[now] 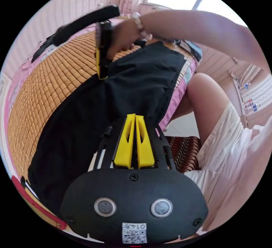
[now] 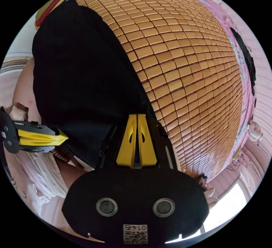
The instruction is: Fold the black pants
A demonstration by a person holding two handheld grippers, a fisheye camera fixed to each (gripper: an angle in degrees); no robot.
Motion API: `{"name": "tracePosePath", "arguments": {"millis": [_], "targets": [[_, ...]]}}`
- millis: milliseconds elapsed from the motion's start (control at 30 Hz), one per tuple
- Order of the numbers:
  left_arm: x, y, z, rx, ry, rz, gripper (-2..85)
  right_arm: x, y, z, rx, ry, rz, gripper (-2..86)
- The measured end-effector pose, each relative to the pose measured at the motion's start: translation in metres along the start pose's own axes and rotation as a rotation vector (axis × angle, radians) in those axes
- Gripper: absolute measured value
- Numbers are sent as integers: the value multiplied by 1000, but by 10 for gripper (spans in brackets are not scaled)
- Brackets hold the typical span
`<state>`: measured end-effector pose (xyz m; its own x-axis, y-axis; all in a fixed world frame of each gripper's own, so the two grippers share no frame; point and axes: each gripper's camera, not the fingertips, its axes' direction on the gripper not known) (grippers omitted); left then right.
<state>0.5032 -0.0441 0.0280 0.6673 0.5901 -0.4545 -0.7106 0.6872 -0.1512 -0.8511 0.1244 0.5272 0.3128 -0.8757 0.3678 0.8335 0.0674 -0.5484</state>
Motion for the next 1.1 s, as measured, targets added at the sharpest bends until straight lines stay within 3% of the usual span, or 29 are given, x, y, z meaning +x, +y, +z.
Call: {"name": "tracePosePath", "arguments": {"millis": [67, 400, 700, 1100], "targets": [[12, -22, 17, -89, -9, 33, -10, 6, -14, 0, -58, -27, -6, -4], [60, -109, 12, -206, -34, 115, -10, 16, -34, -4, -130, -39, -39, -5], [96, -159, 11, -258, -46, 145, -10, 28, -18, -13, -76, -63, -13, -4], [137, -202, 4, -273, -72, 206, -10, 19, -13, -20, -263, 48, -110, 5]]}}
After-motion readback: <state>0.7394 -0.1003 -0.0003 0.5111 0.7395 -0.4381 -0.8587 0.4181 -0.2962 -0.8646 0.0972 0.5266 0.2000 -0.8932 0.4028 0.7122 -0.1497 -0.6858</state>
